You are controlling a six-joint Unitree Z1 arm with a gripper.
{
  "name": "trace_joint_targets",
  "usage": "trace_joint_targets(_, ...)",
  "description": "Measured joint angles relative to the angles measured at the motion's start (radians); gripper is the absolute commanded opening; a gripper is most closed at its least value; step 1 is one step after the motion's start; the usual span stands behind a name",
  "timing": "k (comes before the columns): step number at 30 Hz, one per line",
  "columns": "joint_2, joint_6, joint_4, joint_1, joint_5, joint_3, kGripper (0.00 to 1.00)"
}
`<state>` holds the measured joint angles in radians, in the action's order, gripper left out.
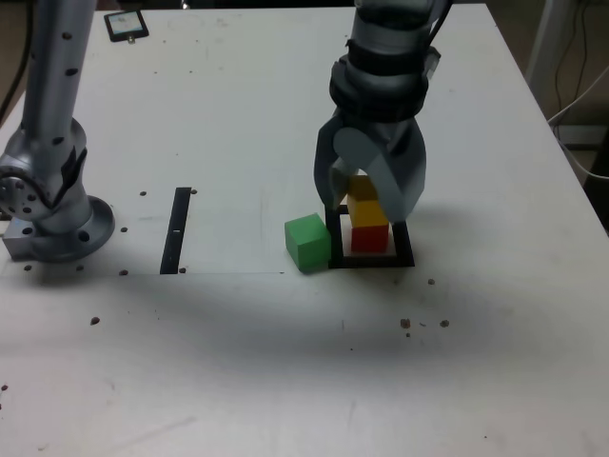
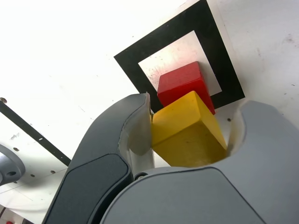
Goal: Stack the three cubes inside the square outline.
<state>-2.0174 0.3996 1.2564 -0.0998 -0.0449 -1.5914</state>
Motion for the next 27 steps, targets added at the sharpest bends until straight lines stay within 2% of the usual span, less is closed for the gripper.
trace_joint_targets(2, 0.000, 0.001, -0.001, 0.000, -0.001, 0.000, 0.99)
trace_joint_targets(18, 0.009, 0.002, -0.001, 0.000, -0.020, 0.021, 1.00)
trace_joint_targets(27, 0.206, -0.012, 0.025, 0.000, -0.033, 0.133, 1.00)
